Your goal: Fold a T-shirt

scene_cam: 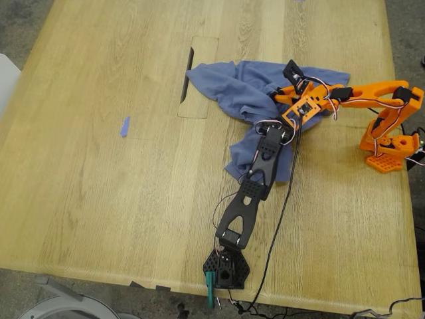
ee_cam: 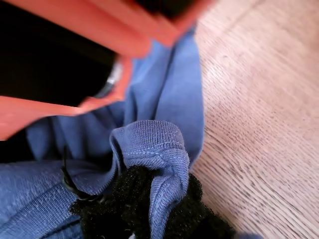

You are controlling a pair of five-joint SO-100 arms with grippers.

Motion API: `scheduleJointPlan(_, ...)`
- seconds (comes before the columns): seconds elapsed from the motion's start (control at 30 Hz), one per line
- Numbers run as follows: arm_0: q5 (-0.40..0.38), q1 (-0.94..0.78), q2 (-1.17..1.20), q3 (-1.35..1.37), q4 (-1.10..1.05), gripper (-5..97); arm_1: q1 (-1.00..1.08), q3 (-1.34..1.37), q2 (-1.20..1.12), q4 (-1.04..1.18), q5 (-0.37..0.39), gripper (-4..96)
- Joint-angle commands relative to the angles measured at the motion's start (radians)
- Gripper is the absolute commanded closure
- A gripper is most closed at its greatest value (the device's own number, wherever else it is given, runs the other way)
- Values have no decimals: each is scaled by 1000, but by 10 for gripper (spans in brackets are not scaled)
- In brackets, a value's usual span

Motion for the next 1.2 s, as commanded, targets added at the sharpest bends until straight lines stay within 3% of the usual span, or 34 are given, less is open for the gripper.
scheduleJointPlan(0.0,-9,-9,267,-31,21,918,-6,-72,86,-21,-9,915)
scheduleJointPlan(0.53,3,34,502,-31,86,918,17,-20,321,-26,-18,915)
scheduleJointPlan(1.17,5,-29,744,-32,221,918,38,-153,451,75,-26,915)
